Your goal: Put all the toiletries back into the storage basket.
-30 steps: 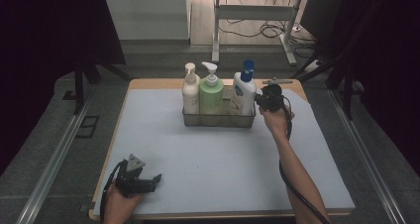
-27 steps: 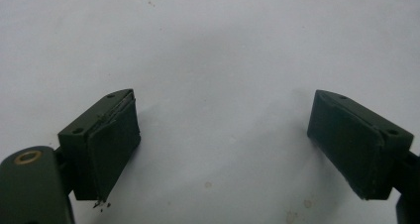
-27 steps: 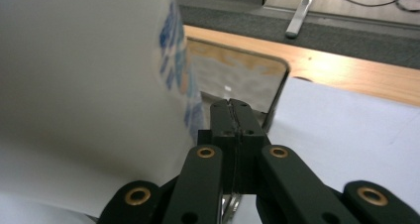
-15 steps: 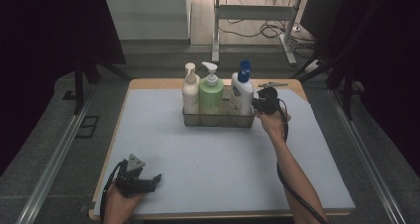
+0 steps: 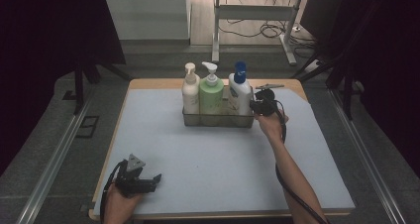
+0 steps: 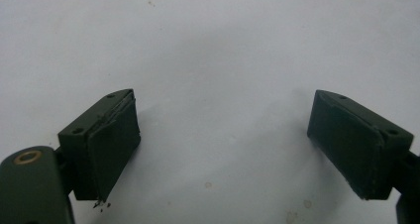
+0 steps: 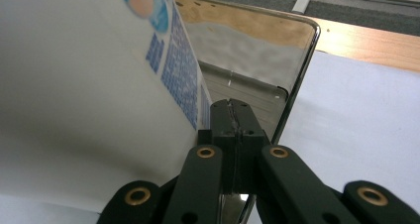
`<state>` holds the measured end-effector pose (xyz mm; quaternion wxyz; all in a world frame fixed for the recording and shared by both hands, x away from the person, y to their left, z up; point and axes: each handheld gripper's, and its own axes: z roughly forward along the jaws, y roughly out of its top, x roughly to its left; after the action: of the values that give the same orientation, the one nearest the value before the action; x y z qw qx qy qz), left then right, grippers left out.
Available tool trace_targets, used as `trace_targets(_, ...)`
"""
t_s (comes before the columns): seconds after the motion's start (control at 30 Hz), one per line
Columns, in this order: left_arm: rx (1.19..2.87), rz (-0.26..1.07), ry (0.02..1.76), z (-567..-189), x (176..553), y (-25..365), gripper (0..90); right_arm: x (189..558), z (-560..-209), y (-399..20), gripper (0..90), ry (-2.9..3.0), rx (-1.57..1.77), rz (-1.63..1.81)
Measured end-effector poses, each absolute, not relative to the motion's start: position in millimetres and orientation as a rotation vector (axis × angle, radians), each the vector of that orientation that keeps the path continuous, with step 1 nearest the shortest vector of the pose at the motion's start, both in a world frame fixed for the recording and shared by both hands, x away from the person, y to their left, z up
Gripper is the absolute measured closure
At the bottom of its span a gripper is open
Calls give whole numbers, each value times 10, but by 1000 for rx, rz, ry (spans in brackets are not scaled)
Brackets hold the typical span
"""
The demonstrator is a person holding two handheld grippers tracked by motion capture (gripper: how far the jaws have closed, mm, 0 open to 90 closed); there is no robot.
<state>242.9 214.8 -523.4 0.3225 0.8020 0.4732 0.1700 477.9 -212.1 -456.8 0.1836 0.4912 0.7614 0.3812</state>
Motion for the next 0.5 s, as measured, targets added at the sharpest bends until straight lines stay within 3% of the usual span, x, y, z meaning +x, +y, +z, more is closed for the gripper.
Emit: trace_targets(0.5,2106,446,1242,-5234,2428,2148,123,4771,-4611,-2075,893,2176,1371,1042)
